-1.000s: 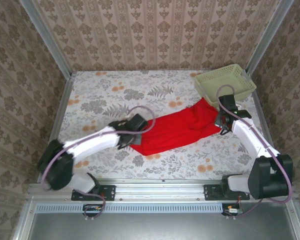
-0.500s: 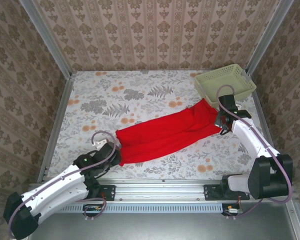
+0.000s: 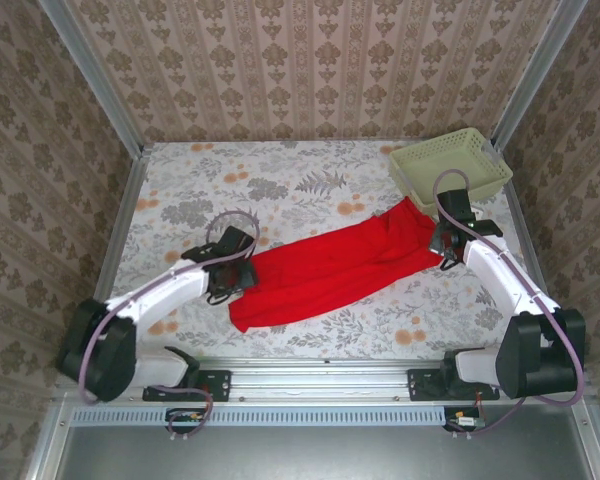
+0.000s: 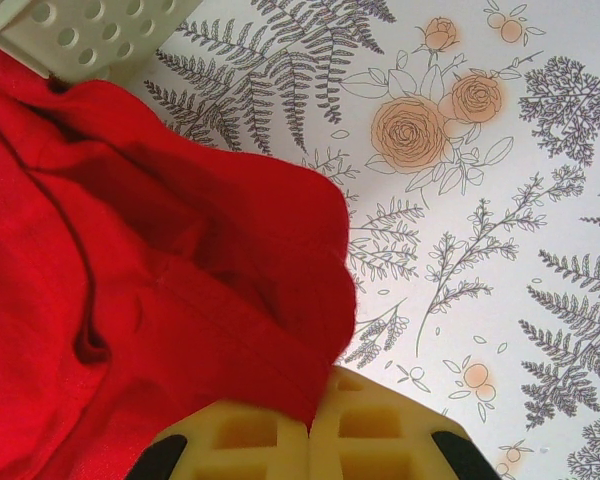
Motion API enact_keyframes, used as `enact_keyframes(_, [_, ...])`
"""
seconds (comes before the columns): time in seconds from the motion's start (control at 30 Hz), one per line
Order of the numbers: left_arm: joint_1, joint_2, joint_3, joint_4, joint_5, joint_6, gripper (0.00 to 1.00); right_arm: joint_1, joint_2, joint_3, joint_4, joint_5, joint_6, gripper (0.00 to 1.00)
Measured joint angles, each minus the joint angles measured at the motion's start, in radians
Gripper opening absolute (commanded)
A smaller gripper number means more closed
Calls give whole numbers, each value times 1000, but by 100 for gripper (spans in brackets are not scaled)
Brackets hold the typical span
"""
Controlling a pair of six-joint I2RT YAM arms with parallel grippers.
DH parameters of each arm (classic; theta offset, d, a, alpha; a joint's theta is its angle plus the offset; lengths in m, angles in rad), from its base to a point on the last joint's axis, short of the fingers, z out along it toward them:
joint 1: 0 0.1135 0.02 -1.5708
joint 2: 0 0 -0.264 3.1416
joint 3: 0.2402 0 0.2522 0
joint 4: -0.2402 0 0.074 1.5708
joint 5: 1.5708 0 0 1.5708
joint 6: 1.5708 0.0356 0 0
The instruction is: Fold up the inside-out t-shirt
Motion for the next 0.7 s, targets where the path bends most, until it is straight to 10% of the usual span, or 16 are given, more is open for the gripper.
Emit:
enact_keyframes(0.43, [153,88,-59,46,136,76,3,-2,0,0,-2,7,1,0])
enact_keyframes(0.7, [167,-89,-50,-69,-23,109,28,-19,0,0,-17,8,4,0])
